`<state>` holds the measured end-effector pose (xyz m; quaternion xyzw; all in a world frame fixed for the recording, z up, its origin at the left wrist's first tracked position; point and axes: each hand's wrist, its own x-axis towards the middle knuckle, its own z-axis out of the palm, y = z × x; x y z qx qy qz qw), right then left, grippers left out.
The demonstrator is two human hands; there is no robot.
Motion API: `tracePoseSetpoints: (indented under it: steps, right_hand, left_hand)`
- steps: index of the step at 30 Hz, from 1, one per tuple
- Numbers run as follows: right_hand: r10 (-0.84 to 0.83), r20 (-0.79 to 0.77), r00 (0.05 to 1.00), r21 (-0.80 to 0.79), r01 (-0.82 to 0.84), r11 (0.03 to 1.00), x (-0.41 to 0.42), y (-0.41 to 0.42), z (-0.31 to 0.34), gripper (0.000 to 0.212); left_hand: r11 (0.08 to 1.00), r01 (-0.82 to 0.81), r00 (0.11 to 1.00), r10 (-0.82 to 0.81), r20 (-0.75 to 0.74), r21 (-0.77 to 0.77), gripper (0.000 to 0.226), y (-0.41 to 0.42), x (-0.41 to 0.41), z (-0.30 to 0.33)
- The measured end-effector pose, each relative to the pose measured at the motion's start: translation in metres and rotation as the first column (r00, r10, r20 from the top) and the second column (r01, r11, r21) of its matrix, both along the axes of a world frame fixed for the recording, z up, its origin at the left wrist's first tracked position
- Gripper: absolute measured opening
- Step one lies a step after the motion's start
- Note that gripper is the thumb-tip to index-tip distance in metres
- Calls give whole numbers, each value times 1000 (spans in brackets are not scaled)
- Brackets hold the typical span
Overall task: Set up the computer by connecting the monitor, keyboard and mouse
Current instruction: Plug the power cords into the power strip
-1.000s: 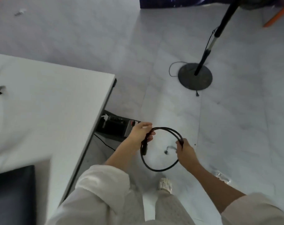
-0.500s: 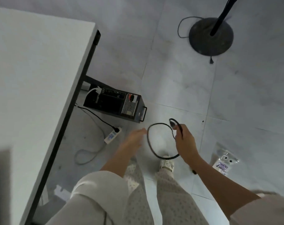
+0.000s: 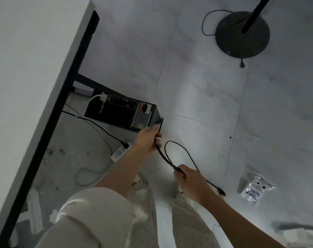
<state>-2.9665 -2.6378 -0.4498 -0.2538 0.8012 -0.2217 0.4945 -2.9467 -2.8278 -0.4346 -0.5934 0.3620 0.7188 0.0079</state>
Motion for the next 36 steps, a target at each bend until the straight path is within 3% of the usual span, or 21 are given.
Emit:
tracePoseSetpoints:
  steps: [2, 5, 9, 16, 18, 21, 25, 27, 29, 32, 36]
  right_hand:
    - [4, -13, 1000, 26, -4, 1000, 1, -3, -29, 24]
    - [-51, 35, 998, 111, 47, 993, 5, -9, -80, 24]
    - [-141, 90, 986, 77, 135, 988, 10, -38, -144, 12]
    - [-439, 168, 883, -64, 454, 889, 18, -88, -250, 17]
    - [-547, 152, 823, -190, 567, 801, 10, -108, -268, 19]
    - [-654, 315, 688, -434, 717, 545, -21, -157, -273, 25]
    - [-642, 446, 624, -585, 746, 319, -63, -213, -256, 22]
    - [-595, 508, 623, -608, 748, 265, -77, -228, -248, 27]
    - [-514, 508, 691, -662, 695, 279, -86, -238, -247, 29]
    - [-452, 353, 819, -763, 531, 367, -93, -244, -257, 21]
    - [-480, 120, 869, -815, 362, 452, -95, -250, -271, 20]
  left_hand:
    - [989, -10, 1000, 7, -18, -148, 6, -17, 2, -20]
    - [929, 114, 993, -111, 27, -352, 21, -37, 6, -57]
    - [768, 328, 941, -317, 119, -550, 22, -50, 8, -106]
    - [591, 505, 851, -464, 246, -629, 26, -79, 16, -204]
    - [564, 518, 838, -486, 249, -643, 32, -89, 13, -219]
    - [531, 504, 824, -532, 195, -681, 38, -105, 4, -229]
    - [270, 607, 683, -658, 317, -747, 43, -121, -8, -229]
    - [199, 586, 690, -631, 355, -786, 46, -129, -14, -228]
    - [220, 525, 731, -611, 304, -822, 47, -139, -19, -228]
    - [180, 498, 748, -584, 315, -848, 35, -151, -19, -234]
    - [145, 448, 773, -559, 301, -882, 19, -156, -10, -247]
